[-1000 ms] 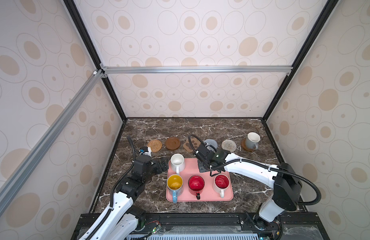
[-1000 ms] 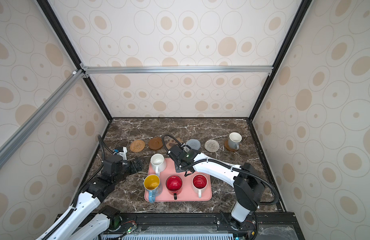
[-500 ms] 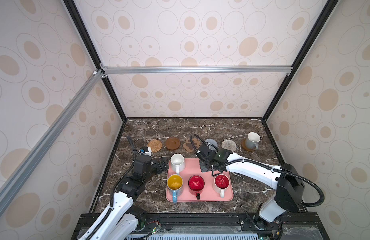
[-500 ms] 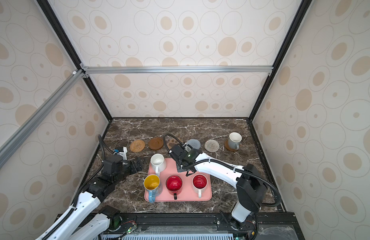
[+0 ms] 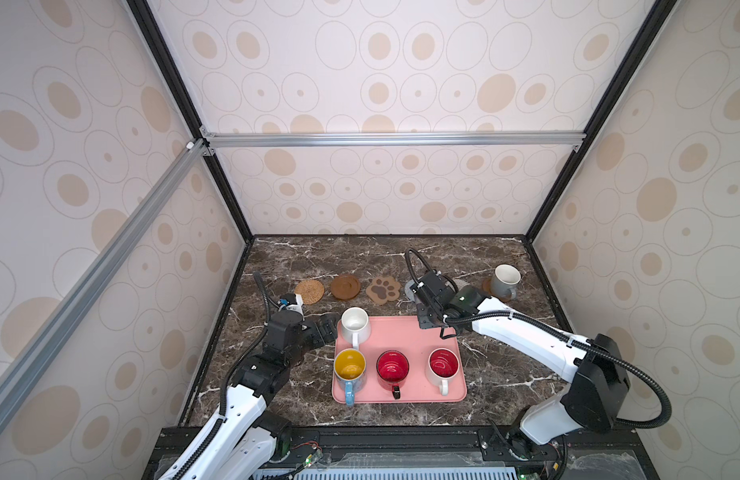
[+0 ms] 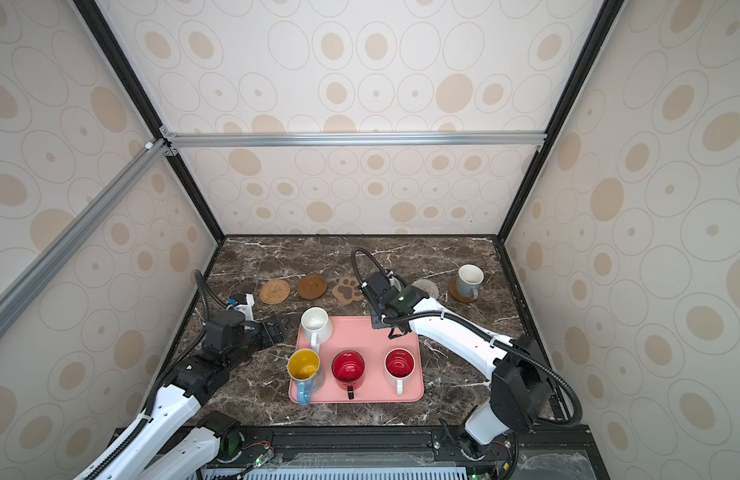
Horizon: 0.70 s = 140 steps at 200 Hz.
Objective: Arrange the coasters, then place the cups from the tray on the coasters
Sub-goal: 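Carry the blue-handled floral mug toward the coasters beside the grey mug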
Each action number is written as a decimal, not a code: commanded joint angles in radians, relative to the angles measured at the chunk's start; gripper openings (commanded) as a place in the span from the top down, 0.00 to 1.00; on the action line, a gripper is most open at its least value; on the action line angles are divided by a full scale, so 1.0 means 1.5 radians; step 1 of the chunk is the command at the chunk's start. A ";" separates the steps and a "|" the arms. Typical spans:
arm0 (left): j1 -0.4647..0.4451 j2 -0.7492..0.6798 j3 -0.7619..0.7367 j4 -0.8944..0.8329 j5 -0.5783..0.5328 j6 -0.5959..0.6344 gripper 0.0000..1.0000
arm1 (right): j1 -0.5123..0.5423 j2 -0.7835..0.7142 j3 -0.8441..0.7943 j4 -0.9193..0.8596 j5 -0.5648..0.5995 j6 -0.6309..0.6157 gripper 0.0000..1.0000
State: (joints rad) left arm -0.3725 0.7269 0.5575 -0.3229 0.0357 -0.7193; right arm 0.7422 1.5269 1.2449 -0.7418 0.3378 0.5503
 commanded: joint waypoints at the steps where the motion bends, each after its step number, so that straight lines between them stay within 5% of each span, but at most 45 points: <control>1: -0.003 -0.011 -0.003 0.003 -0.002 -0.010 0.00 | -0.030 -0.034 -0.008 0.015 0.005 -0.039 0.95; 140: -0.003 -0.053 -0.007 -0.028 -0.013 -0.023 0.00 | -0.259 -0.060 -0.079 0.139 -0.130 -0.206 0.95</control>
State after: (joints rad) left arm -0.3725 0.6609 0.5507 -0.3370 0.0315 -0.7341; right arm 0.3885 1.4567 1.1332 -0.6128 0.1719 0.3084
